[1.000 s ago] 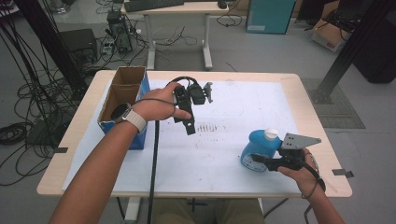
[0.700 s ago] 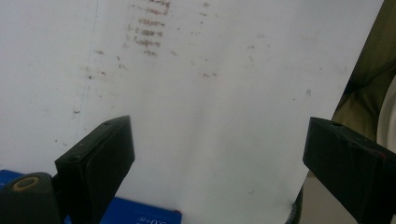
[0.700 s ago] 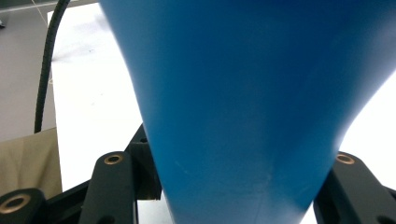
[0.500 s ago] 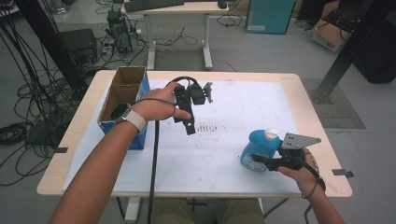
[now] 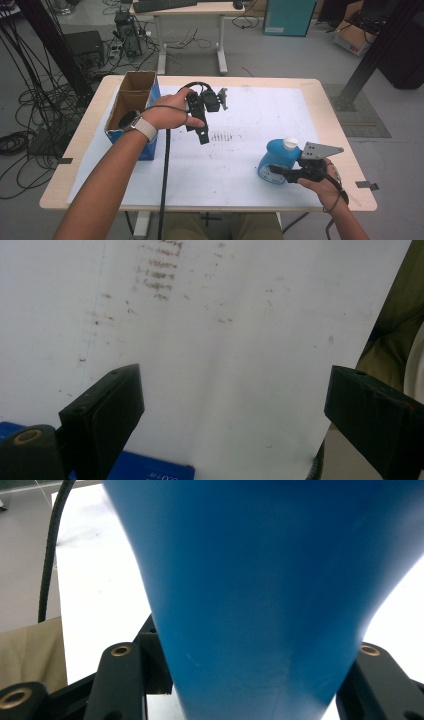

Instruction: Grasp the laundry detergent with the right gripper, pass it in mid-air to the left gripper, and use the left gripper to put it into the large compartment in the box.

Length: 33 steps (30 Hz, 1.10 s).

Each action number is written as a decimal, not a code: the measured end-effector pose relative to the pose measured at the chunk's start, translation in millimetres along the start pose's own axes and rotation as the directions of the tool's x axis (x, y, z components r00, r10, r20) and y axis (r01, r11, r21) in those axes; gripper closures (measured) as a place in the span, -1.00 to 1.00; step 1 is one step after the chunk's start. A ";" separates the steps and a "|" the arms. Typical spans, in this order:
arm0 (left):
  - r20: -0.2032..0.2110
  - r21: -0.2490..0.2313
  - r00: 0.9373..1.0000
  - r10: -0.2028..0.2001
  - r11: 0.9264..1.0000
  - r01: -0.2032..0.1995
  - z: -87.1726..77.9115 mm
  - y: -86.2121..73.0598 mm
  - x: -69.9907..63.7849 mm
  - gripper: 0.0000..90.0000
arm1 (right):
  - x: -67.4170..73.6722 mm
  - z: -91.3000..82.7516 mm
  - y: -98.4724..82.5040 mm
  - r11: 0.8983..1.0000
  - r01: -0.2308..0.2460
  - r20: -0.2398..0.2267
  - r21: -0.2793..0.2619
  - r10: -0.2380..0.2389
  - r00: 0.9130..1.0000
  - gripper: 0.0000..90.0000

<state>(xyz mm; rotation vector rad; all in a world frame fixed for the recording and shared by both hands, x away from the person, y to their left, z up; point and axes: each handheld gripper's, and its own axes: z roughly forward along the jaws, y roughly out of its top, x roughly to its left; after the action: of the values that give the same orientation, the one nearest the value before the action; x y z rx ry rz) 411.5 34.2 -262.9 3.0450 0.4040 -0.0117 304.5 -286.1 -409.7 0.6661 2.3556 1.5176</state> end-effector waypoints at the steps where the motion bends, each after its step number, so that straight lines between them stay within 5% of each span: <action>1: -0.003 -0.001 1.000 0.000 1.000 0.000 0.4 0.0 0.0 -0.79 | -0.2 -0.2 -0.1 1.000 0.002 -0.001 0.002 -0.002 1.000 -0.02; 33: -0.006 -0.007 1.000 -0.006 1.000 0.006 0.9 -1.3 1.5 -0.79 | -0.6 0.0 0.7 1.000 0.002 -0.005 0.009 -0.002 1.000 -0.02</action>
<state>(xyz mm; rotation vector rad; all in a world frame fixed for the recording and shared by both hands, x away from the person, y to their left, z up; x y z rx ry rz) 412.5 35.8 -263.8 3.0376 0.4122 -0.0010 305.2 -286.2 -409.1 0.6632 2.3670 1.5104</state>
